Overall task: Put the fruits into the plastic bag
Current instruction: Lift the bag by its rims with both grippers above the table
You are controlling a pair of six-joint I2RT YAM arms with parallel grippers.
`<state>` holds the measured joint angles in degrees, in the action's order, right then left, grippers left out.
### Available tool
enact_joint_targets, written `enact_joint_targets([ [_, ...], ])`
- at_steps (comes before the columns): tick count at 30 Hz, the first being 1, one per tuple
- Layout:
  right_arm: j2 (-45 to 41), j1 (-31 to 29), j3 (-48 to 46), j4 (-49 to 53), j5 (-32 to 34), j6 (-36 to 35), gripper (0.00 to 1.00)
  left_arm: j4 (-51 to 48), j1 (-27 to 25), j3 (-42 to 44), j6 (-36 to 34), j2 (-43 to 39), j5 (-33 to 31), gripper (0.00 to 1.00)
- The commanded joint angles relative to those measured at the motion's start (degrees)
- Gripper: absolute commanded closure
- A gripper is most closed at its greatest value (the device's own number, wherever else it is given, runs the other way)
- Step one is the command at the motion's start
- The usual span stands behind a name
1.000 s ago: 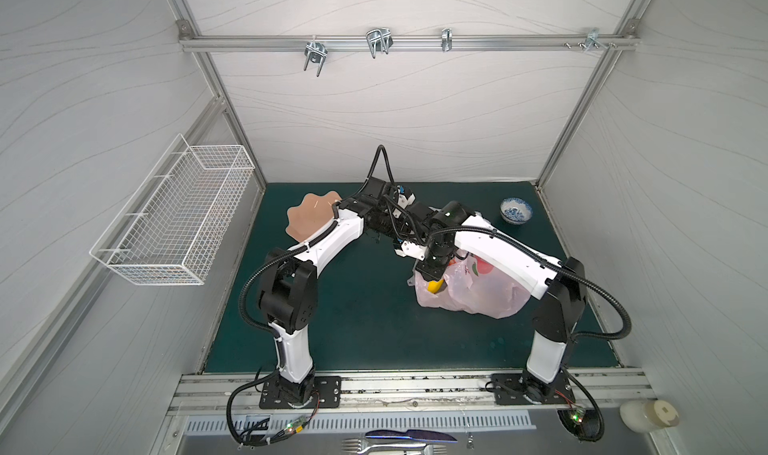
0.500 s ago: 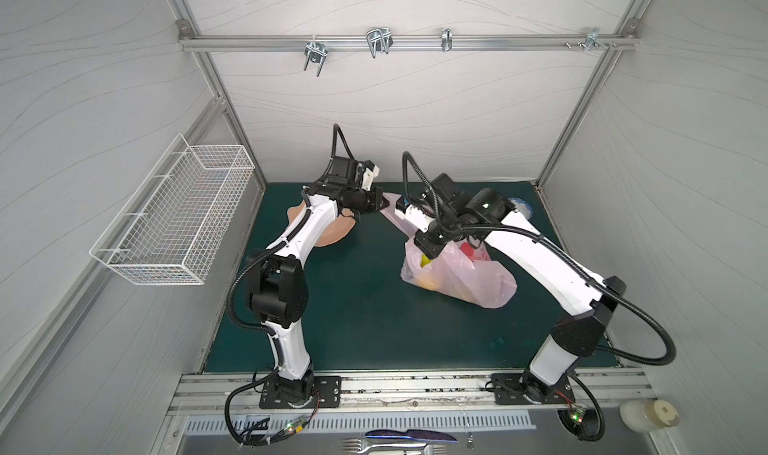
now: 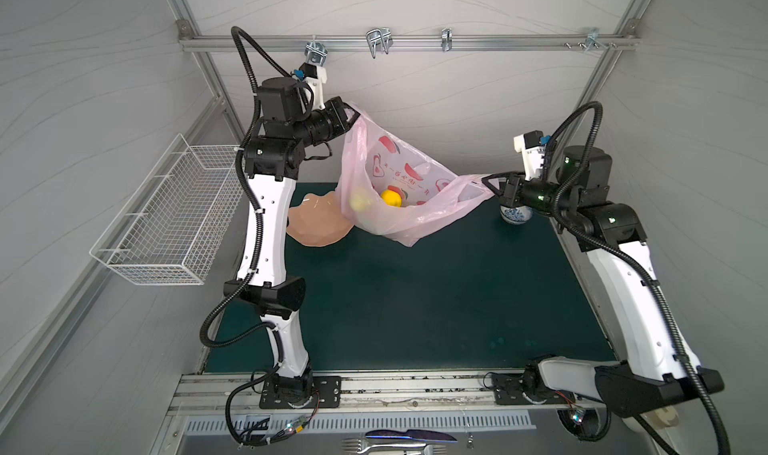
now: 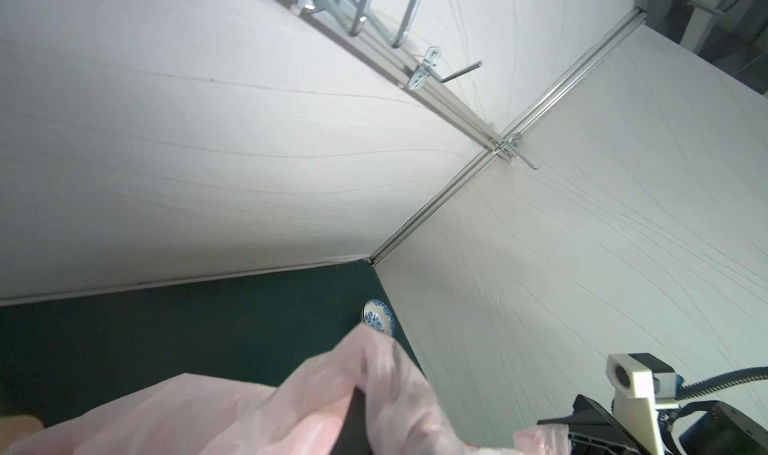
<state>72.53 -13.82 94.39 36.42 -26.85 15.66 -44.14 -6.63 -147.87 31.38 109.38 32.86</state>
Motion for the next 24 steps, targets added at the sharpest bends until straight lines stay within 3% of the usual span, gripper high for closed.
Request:
enact_joint_targets([
  [1, -0.8, 2.9, -5.2, -6.8, -3.6, 4.3, 1.0, -2.9, 2.2, 6.5, 0.7, 0.1, -3.1, 1.0],
  [4, 0.2, 3.7, -7.2, -7.3, -2.5, 5.6, 1.0, -7.8, 2.5, 7.0, -3.8, -0.2, -6.6, 1.0],
  [10, 2.9, 3.8, -5.8, -5.2, -3.3, 4.3, 1.0, -10.1, 2.5, 13.9, -7.0, -1.2, -6.2, 1.0],
  [13, 4.0, 3.8, -5.8, -0.9, -0.2, 1.2, 1.0, -10.6, 2.5, 17.2, -9.1, -2.6, -5.8, 1.0],
  [18, 2.3, 3.8, -10.7, -3.5, 3.9, 0.7, 1.0, -12.8, 2.5, 17.3, -9.3, -2.8, -6.0, 1.0],
  [24, 3.3, 3.8, -10.1, -2.8, 6.7, -0.3, 1.0, -13.2, 2.5, 16.8, -7.8, -4.3, -7.6, 1.0],
])
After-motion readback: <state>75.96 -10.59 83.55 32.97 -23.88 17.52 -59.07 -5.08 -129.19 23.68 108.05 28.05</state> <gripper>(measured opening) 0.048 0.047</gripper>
